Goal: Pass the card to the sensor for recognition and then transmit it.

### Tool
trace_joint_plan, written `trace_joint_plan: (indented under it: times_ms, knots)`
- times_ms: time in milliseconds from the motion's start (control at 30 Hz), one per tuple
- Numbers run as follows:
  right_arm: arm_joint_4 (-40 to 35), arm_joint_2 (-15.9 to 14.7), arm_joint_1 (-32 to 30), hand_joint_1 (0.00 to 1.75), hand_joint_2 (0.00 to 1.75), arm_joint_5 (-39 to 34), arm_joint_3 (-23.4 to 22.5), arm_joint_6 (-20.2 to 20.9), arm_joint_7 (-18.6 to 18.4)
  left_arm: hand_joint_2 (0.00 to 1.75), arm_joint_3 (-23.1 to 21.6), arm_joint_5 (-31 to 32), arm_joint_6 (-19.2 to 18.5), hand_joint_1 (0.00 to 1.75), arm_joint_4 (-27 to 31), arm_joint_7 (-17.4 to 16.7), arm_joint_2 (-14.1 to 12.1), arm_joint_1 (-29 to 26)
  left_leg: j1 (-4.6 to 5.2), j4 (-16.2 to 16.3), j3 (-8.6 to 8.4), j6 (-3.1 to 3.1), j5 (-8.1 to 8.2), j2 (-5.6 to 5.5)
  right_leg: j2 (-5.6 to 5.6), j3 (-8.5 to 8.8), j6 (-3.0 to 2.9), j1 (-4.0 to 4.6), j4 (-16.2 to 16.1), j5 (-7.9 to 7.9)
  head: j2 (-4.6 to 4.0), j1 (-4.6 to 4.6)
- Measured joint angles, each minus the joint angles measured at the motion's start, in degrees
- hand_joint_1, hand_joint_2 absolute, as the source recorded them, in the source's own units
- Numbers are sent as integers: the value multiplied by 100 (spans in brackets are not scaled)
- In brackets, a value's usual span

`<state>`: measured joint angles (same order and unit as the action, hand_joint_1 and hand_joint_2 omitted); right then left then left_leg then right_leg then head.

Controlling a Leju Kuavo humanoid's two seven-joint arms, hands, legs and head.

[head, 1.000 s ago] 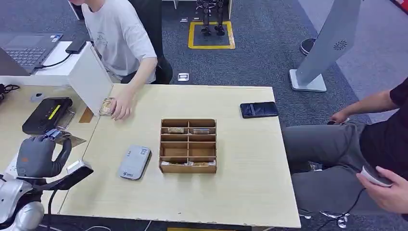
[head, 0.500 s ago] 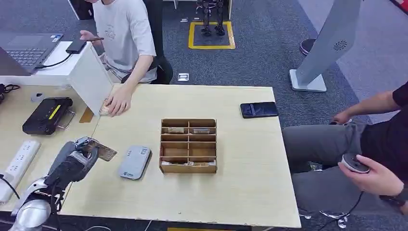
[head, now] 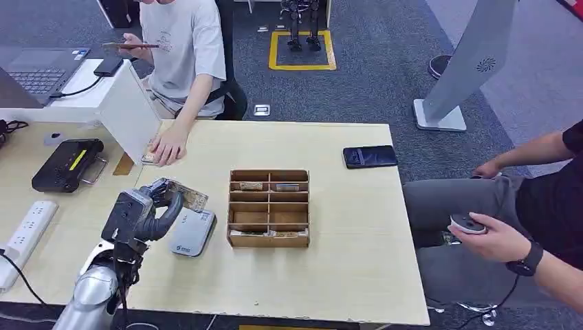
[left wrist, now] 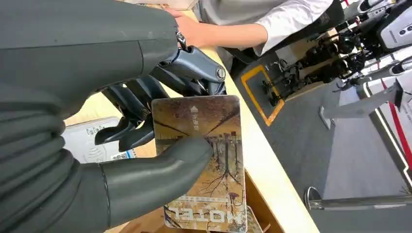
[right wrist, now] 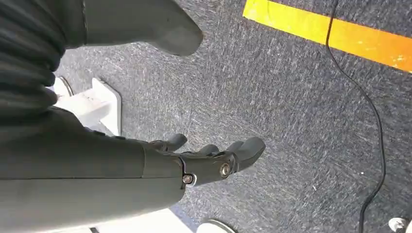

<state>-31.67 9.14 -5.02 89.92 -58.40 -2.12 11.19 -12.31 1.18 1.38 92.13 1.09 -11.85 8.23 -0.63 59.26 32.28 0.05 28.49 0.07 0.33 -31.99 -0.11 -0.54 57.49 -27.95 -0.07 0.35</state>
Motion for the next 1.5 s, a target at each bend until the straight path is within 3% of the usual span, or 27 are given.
trace_joint_plan:
  times_ms: [67, 233, 300, 400, 600, 867, 1067, 1500]
  knots:
    - [42, -11, 3, 0, 175, 0, 0, 0, -39, 175, -33, 64, 160, 175, -55, -85, 39, 56, 0, 0, 0, 0, 0, -1, -1, -1, 0, 0, 0, 0, 0, 0]
    - [120, -15, 23, 0, 175, 0, 0, -52, -125, 175, -90, 658, 1408, 175, -543, -162, 416, 297, 2, 1, 2, 6, -6, -1, -2, 1, 1, 0, 0, 1, 0, 0]
    - [201, -15, 68, 0, 175, 7, 4, -159, -120, 175, -135, 703, 1726, 175, -782, -88, 557, 440, 2, 1, 6, 8, -8, -2, -3, 0, 4, 0, 0, 5, 0, 2]
    - [393, -52, 164, 0, 175, 11, 22, -308, -96, 175, -258, 978, 2036, 175, -1073, 29, 716, 632, 3, 1, 5, 9, -9, 2, 1, 0, 8, 0, 0, 12, 0, 0]
    - [837, -195, 273, 0, 175, 9, 129, -531, -83, 175, -332, 1989, 2527, 175, -1482, 77, 761, 744, 2, 2, 6, 9, -9, 1, 0, -2, 8, 0, 0, 11, 0, 0]
    - [1174, -363, 310, 0, 175, 9, 232, -662, -85, 175, -190, 2046, 2564, 175, -1854, 217, 741, 739, 1, 1, 10, 9, -9, -1, -2, -2, 7, 0, 0, 11, 0, 2]
    - [1370, -459, 365, 0, 175, 9, 269, -739, -9, 175, -159, 1863, 2068, 175, -1891, 306, 590, 646, 2, 1, 11, 9, -10, 0, -1, -1, 8, 0, 0, 12, 0, 0]
    - [1499, -511, 337, 0, 175, -57, 260, -741, 0, 175, 31, 1340, 1440, 175, -1733, 319, 347, 146, 2, 1, 11, 9, -9, -1, -1, -3, 8, 0, 0, 11, 0, 0]
